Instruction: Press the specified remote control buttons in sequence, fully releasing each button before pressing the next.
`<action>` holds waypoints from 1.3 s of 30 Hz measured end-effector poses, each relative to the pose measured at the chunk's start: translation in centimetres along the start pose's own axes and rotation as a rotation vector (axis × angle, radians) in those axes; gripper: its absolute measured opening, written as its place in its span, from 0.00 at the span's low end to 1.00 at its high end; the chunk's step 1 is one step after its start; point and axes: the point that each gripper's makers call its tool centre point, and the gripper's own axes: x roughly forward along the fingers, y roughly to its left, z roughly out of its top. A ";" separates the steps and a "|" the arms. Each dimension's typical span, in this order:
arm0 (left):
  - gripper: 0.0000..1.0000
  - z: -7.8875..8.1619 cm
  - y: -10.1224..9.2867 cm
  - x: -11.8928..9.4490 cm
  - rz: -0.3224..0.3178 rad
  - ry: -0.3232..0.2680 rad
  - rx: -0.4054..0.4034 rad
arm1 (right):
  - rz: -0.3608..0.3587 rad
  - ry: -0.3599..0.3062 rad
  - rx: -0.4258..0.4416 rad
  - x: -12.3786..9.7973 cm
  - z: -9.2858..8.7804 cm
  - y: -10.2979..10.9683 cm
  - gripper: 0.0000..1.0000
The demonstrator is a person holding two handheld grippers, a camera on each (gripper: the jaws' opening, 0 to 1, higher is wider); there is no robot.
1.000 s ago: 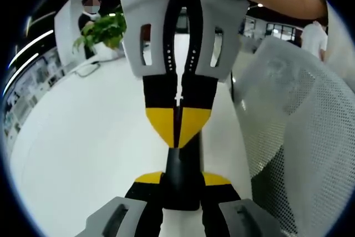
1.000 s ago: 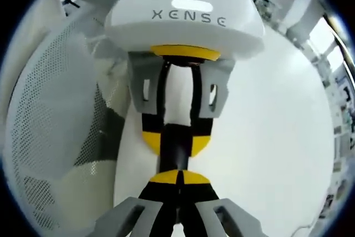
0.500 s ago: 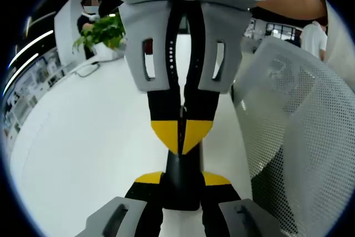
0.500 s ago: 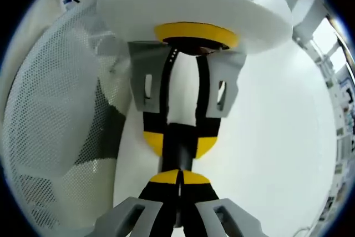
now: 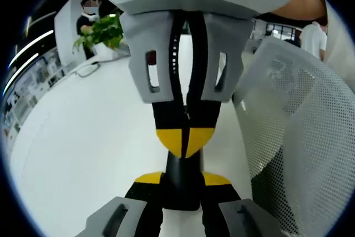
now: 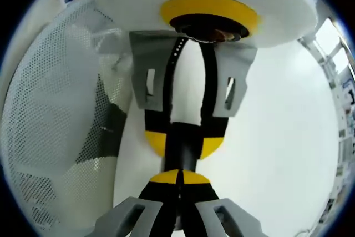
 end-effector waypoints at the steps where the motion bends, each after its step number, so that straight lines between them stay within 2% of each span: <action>1: 0.24 0.0 0.0 0.0 0.000 0.000 0.000 | 0.002 0.000 0.004 0.0 0.0 0.0 0.00; 28: 0.24 -0.1 0.2 0.1 -0.006 -0.002 0.003 | 0.002 -0.001 0.003 0.0 -0.2 -0.1 0.00; 39: 0.24 0.0 0.2 0.1 -0.006 0.001 0.005 | -0.007 -0.034 0.022 -0.3 0.0 -0.2 0.00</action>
